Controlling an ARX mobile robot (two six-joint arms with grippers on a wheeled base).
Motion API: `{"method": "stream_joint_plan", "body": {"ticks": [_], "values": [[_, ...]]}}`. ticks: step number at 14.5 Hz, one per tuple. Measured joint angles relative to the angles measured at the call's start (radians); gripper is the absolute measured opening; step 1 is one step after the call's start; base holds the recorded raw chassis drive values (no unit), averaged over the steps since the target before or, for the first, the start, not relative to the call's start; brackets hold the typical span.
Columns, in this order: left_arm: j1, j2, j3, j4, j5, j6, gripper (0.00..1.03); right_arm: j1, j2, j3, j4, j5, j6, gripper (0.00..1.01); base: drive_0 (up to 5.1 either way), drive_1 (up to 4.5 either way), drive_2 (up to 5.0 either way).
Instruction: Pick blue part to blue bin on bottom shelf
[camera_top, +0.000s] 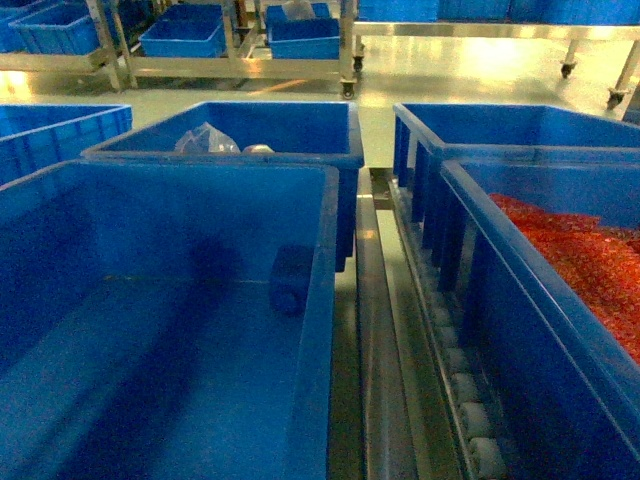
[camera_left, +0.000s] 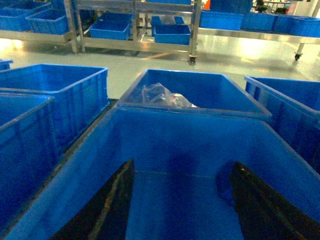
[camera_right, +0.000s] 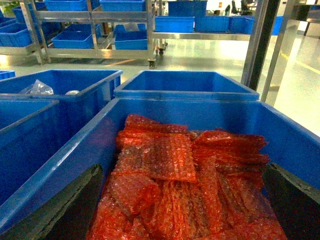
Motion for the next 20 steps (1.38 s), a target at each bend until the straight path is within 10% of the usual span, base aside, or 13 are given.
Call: {"method": "stream_joint_plan", "body": {"ticks": [5,10,20], "values": [[0.195,-0.227,-0.094,-0.118,0.204,0.045,0.02,0.000,0.000,0.000,0.000,0.000,0.000,0.98,0.0,0.00,0.0],[0.386,-0.385,-0.140,-0.215,0.395,0.045,0.02,0.000,0.000,0.000,0.000,0.000,0.000,0.98,0.0,0.00,0.0],[0.388,-0.710,-0.157,-0.514,0.406,0.046,0.02,0.000,0.000,0.000,0.000,0.000,0.000,0.98,0.0,0.00,0.0]]}}
